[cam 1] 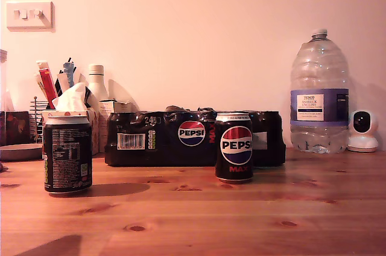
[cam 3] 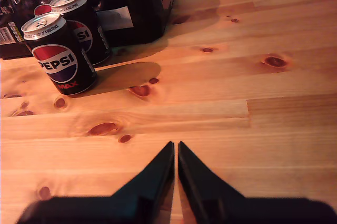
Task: Stack up the Pepsi cans on top of each other
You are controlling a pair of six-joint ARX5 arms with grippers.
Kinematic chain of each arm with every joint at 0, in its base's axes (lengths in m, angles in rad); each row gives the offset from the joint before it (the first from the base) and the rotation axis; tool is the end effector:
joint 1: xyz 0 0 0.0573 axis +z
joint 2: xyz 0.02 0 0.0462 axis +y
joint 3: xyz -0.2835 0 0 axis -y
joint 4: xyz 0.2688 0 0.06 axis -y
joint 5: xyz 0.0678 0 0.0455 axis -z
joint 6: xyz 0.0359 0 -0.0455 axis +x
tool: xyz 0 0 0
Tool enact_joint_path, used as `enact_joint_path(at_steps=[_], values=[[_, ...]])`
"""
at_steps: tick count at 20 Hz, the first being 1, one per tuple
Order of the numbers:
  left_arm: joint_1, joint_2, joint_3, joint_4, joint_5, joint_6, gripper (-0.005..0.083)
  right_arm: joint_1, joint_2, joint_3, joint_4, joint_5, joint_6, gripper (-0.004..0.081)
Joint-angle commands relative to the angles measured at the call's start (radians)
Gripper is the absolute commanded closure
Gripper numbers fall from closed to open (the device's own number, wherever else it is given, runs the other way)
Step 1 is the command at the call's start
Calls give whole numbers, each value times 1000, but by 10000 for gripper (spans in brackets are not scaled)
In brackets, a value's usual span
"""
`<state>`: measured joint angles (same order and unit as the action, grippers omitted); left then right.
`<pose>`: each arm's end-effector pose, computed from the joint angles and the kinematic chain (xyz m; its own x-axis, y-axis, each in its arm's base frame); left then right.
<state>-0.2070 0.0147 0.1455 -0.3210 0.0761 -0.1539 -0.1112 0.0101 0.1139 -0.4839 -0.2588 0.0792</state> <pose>0.0943 -0.0226 0.1826 0.9426 -0.2756 -0.1885 0.2463 0.9551 -0.1647 0.0933 -0.0012 0.1559 0.9206 0.1547 -0.3587 -0.0993 0.9807 0.1681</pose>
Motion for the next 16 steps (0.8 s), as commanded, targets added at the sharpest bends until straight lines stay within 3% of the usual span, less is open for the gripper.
enact_joint_path(at_steps=[1,10,11,12,14,15,16], values=[[4,-3,-15,-68,50,-31,794,-2,-2,-16,194,3,26,782],[4,-3,-15,-58,51,-33,761,-2,-2,-16,195,3,26,782],[4,-3,-15,-59,56,-41,699,-2,-2,-16,195,3,26,782],[4,-3,-15,-50,76,-58,537,-2,-2,-16,195,3,26,782],[3,-2,-16,-30,85,-114,78,-2,-2,-16,195,3,26,782],[3,-1,-18,-30,86,-129,-26,-2,-2,-16,195,3,26,782],[2,0,-24,-23,88,-129,-1,-2,-2,-16,195,3,26,782]])
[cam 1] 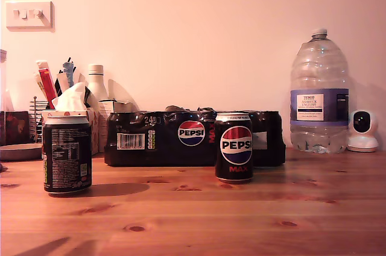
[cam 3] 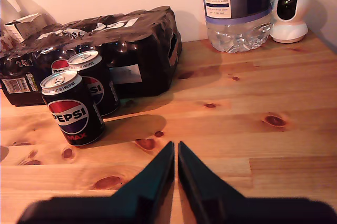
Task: Stack up the Pepsi cans on top of each other
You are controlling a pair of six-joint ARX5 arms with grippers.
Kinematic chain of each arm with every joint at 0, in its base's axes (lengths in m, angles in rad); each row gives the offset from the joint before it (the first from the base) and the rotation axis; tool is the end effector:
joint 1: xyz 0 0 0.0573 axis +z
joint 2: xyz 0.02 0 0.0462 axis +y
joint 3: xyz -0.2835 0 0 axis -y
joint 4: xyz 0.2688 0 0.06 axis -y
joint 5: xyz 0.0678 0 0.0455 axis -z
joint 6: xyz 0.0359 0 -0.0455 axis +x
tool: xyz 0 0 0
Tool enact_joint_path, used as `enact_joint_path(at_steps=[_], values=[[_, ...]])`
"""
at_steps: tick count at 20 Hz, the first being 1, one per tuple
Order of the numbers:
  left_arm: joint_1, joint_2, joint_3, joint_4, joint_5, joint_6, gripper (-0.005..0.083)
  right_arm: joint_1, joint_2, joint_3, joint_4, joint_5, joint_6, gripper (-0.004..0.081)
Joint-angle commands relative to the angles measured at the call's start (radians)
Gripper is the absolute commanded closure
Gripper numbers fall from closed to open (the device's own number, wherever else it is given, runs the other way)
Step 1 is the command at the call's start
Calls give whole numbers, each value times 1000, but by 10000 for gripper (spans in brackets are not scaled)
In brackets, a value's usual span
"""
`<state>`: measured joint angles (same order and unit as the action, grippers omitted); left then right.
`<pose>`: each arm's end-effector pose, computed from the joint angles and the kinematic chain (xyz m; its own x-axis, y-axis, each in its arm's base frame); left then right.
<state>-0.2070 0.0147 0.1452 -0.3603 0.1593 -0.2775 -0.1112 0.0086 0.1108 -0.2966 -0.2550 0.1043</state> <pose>0.0926 -0.0253 0.1786 0.9083 -0.3528 -0.2249 0.2795 0.9116 -0.3015 0.0988 -0.0019 0.1732 0.9716 0.1453 -0.1869 -0.1178 0.9815 0.1506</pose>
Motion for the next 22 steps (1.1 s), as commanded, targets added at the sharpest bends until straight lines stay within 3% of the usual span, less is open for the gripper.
enact_joint_path(at_steps=[1,7,15,22], values=[[1,0,-36,28,8,-4,-5,-2,0,-13,8,-1,1,782],[-13,0,-99,105,18,122,-5,-2,0,-13,7,-9,2,782],[-13,0,-130,182,-18,147,-12,-2,0,-13,6,-48,5,782],[-13,78,-141,303,24,145,-12,0,0,-13,7,-62,6,782]])
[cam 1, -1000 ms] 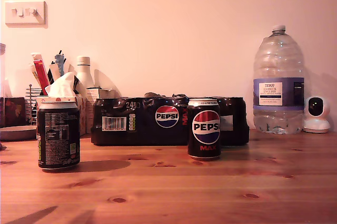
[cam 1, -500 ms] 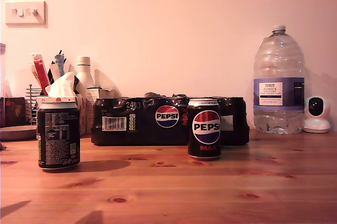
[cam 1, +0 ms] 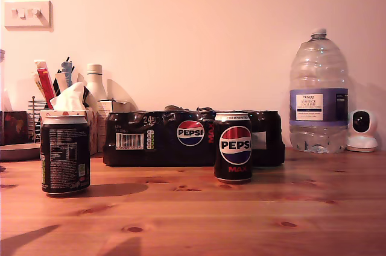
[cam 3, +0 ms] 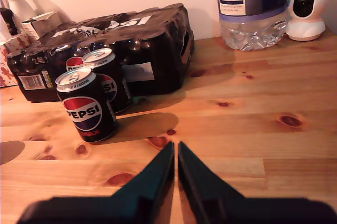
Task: Stack up the Pepsi cans on top of each other
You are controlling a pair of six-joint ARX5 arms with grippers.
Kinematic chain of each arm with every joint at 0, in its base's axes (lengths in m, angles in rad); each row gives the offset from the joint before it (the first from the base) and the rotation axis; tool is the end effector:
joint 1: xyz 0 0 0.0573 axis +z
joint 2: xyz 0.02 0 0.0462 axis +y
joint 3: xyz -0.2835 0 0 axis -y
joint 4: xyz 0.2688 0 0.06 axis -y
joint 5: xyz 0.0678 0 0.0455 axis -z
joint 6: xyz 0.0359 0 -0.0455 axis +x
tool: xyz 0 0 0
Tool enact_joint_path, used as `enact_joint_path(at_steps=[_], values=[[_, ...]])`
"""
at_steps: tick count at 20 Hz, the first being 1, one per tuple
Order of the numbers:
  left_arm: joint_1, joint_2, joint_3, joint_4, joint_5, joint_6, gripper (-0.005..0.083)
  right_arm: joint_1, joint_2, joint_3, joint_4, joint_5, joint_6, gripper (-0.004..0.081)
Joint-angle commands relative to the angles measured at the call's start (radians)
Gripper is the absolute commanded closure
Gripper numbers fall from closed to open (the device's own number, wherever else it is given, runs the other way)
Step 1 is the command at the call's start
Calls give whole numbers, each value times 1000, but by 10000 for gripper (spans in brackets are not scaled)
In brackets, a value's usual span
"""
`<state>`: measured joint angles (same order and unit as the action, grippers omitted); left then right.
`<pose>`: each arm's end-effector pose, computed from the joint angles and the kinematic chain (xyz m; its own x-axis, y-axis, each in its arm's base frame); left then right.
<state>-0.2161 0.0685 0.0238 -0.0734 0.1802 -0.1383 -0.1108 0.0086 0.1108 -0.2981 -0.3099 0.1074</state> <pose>0.1068 -0.0300 0.1587 0.9158 -0.3845 -0.1159 0.3652 0.9174 -0.1578 0.0984 0.0001 0.1732 0.9621 0.1998 -0.1854 -0.1701 0.9716 0.1642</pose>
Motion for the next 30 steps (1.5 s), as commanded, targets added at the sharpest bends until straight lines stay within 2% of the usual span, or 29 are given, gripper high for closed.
enact_joint_path(at_steps=[1,8,16,20,23,27,30], values=[[-4,56,-19,43,8,5,-12,0,0,-13,8,-8,5,782],[-4,350,-19,308,25,14,-11,0,0,-13,8,-14,27,782],[-1,802,-19,748,24,97,-11,-1,0,-13,8,-14,27,782],[30,1042,0,970,26,120,-11,0,0,-13,8,-23,27,782],[55,1222,39,1124,76,121,-11,0,0,-13,8,-24,27,782],[66,1440,137,1237,154,122,-11,-1,0,-13,9,-24,27,782],[66,1574,204,1277,153,140,-11,2,0,-13,12,-39,28,782]])
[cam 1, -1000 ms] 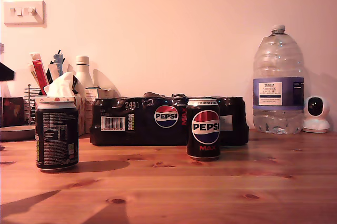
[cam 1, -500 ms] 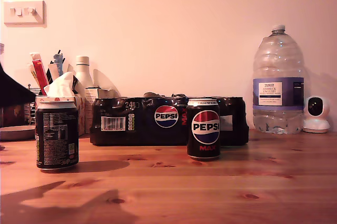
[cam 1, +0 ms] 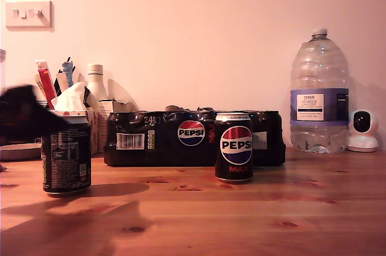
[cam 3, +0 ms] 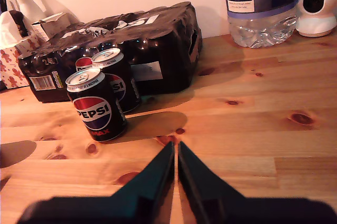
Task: Stack up the Pepsi cans on top of each other
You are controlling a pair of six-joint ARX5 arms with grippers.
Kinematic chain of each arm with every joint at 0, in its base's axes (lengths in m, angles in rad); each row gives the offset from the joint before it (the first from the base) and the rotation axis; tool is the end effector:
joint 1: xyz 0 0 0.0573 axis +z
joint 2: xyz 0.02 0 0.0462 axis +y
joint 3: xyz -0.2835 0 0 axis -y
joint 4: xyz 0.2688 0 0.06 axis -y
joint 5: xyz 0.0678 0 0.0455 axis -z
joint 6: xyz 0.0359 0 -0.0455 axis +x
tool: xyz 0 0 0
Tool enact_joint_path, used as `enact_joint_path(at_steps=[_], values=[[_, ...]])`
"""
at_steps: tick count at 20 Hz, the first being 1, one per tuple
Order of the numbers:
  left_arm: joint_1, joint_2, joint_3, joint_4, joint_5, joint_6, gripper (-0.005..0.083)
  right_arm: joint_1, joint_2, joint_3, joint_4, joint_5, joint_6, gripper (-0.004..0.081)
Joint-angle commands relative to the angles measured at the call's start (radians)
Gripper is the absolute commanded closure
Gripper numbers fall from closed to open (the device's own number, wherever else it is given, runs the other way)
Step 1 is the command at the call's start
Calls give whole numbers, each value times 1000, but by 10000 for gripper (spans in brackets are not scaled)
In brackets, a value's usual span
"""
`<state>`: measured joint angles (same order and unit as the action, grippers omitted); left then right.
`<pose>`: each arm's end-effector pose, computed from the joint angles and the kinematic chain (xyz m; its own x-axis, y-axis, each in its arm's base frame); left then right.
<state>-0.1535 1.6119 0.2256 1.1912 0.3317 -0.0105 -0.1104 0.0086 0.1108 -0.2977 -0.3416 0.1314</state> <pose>0.2351 -0.0482 0.1138 0.8669 -0.4636 -0.1833 0.4582 0.8858 -0.0734 0.0982 0.0012 0.1733 0.9556 0.2311 -0.1830 -0.1956 0.9615 0.1930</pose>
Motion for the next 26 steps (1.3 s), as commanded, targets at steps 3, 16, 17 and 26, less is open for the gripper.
enact_joint_path(at_steps=[3,16,17,26], values=[[8,139,74,14,35,14,-11,27,0,-13,34,-42,3,782],[6,326,208,14,94,18,-11,263,238,-14,211,97,-4,782],[6,333,216,14,101,18,-11,274,289,-14,262,114,-11,782],[-24,346,256,-51,56,21,-6,329,735,-13,662,116,-36,782]])
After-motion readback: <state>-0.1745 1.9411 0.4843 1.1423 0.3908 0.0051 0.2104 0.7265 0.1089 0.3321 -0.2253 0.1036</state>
